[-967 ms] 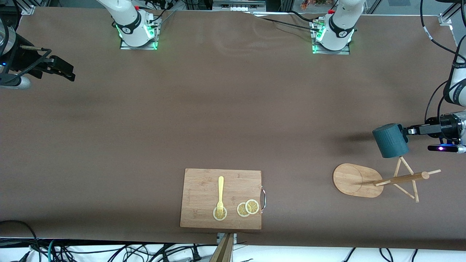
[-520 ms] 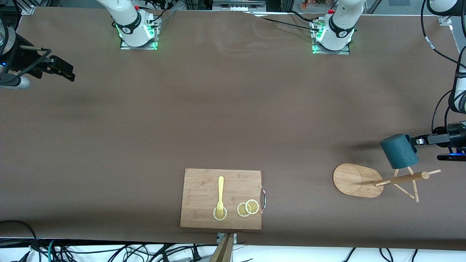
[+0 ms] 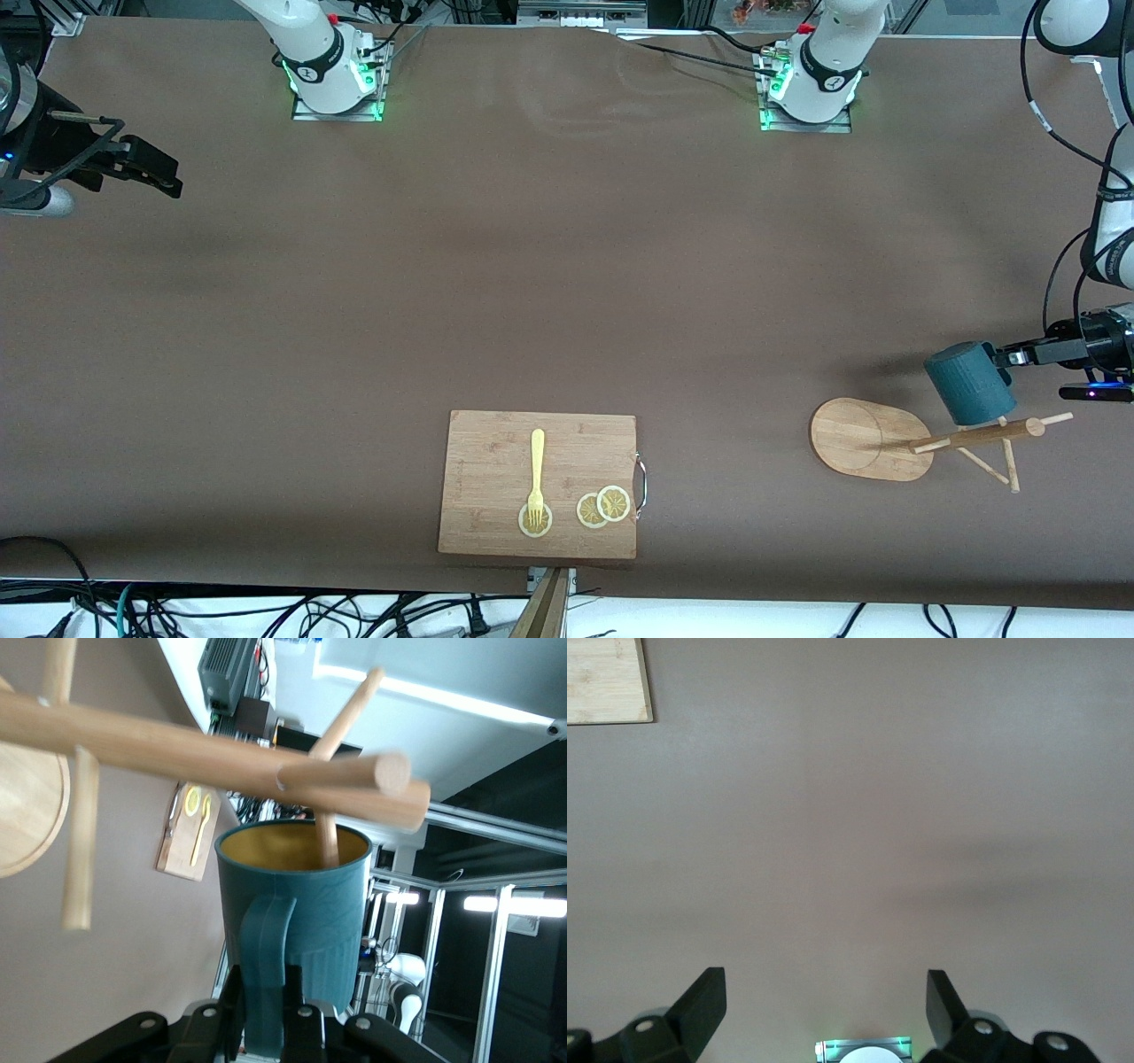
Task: Pass cup and hang on rack
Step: 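Hang the mug handle onto a rack peg with the left gripper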
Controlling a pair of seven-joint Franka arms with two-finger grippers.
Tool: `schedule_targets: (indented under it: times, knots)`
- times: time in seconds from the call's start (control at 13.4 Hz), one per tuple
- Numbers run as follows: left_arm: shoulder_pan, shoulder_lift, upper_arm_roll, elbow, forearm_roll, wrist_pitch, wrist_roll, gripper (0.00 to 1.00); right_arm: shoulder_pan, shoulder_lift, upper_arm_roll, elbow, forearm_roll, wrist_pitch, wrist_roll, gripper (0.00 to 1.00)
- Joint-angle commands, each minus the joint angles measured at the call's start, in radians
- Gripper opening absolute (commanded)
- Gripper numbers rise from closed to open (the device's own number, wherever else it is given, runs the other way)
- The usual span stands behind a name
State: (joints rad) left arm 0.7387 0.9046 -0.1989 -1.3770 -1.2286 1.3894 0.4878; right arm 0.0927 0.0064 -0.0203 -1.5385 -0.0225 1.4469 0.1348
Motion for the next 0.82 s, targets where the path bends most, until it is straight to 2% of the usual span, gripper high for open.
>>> schedule_targets:
  times: [0.0,0.07,0.15,0.22,0.3,0.59,0.74]
  knots:
    - [-0.001,0.066,-0.001,0.072,-0.038,-0.006,0.029,0.0,0.001,0.003,0.0,0.015,-0.011,-0.01,0.002,1.0]
    - [-0.001,0.066,-0.001,0.072,-0.037,-0.006,0.032,0.0,0.001,0.003,0.0,0.015,-0.011,-0.01,0.002,1.0]
    - [-0.002,0.068,-0.001,0.072,-0.037,-0.006,0.034,0.24,0.001,0.003,0.0,0.015,-0.011,-0.01,0.002,1.0]
    - [-0.005,0.066,-0.001,0.075,-0.037,-0.006,0.032,0.76,0.001,0.003,0.0,0.015,-0.011,-0.01,0.002,1.0]
    - [-0.004,0.063,0.001,0.079,-0.031,-0.006,0.034,1.0,0.001,0.003,0.0,0.015,-0.011,-0.008,0.002,1.0]
    - [-0.001,0.053,0.007,0.157,0.069,-0.018,0.02,1.0,0.001,0.003,0.0,0.015,-0.011,-0.008,0.002,1.0]
    - [0.005,0.037,0.018,0.197,0.165,-0.085,0.014,1.0,0.001,0.003,0.0,0.015,-0.011,-0.008,0.002,1.0]
